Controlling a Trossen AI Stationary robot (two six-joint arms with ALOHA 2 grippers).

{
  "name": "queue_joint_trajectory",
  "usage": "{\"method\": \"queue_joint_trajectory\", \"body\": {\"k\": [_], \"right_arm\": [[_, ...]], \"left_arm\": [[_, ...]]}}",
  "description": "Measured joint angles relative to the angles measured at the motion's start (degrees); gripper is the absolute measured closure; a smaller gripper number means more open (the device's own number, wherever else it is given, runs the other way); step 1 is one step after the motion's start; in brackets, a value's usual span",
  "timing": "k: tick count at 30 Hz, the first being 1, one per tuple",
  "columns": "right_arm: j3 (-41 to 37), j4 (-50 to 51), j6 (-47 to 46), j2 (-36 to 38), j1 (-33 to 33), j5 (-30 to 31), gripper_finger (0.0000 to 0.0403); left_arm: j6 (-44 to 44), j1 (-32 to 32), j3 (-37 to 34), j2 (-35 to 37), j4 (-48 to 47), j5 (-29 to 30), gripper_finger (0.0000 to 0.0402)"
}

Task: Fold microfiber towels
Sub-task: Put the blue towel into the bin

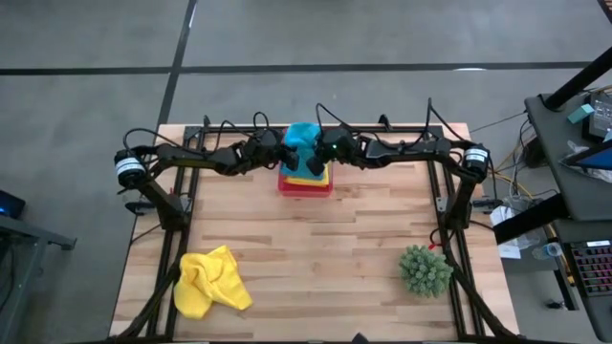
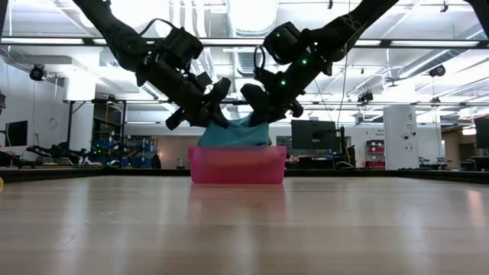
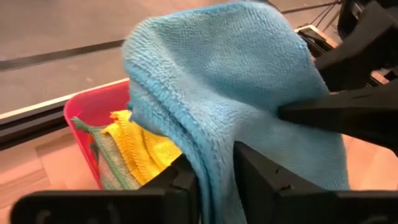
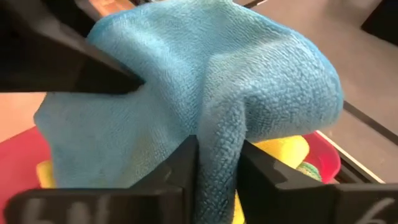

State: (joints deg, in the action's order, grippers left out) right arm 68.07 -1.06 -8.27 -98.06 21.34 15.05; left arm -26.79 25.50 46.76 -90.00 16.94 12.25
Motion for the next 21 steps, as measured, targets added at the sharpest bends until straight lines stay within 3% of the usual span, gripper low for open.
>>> {"method": "queue_joint_trajectory", "body": {"k": [9,16,18,21], "right_arm": [[1.03,1.43,3.65,0.00,2.44,0.00,0.0227],[1.81,5.40,3.03,0.12,3.38,-0.19,0.0200],[1.81,5.97,3.75,0.24,3.30,-3.20,0.0201],[1.81,6.47,5.59,0.71,2.90,-13.22,0.0209]], "left_arm": [[0.10,0.02,0.15,0.25,-3.60,-1.33,0.0269],[4.89,0.28,0.02,3.03,-11.93,-1.47,0.0261],[6.75,0.28,-0.04,4.21,-14.51,-1.47,0.0261],[7.99,0.17,0.02,5.26,-16.52,-1.51,0.0261]]}}
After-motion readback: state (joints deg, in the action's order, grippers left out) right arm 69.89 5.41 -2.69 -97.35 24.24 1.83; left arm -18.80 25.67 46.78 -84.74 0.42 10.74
